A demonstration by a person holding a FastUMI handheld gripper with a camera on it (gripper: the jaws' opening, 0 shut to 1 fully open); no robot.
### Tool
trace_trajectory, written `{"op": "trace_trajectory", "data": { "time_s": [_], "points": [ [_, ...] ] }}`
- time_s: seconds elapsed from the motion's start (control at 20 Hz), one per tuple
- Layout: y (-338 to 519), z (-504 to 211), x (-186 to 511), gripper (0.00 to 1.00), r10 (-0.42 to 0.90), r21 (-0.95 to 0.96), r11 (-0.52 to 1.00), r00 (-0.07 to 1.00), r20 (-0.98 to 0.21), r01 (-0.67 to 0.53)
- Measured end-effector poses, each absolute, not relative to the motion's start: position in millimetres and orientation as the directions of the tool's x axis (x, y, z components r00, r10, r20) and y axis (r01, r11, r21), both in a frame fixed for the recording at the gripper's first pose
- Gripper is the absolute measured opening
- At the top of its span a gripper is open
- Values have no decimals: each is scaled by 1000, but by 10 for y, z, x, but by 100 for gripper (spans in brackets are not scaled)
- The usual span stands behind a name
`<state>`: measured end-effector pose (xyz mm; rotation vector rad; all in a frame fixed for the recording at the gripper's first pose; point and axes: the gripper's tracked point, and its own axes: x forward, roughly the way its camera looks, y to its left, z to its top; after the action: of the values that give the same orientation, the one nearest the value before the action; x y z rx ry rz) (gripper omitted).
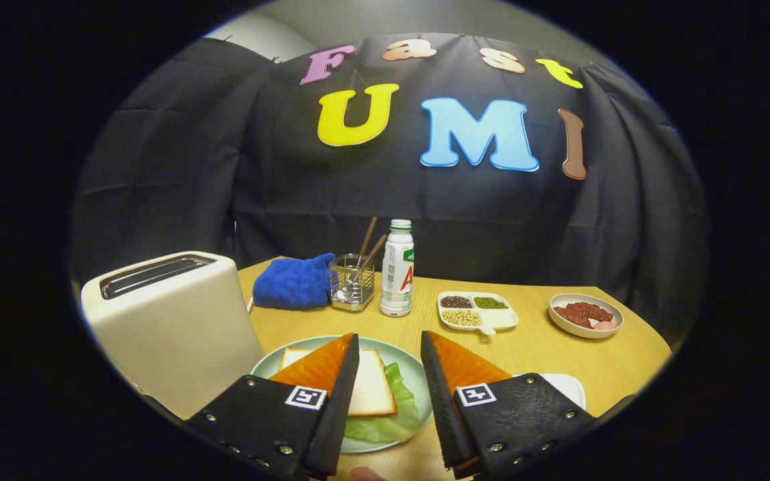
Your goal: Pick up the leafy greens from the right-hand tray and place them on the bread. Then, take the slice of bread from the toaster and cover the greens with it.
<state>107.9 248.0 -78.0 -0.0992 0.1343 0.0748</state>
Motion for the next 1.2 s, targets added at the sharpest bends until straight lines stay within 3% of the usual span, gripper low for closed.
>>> {"op": "trace_trajectory", "data": {
  "time_s": [0.4,1.2],
  "points": [
    [2016,-415,970,57,22,-85,996,999,-44,-26],
    [708,-177,784,56,-78,-23,997,997,3,78]
  ]
}}
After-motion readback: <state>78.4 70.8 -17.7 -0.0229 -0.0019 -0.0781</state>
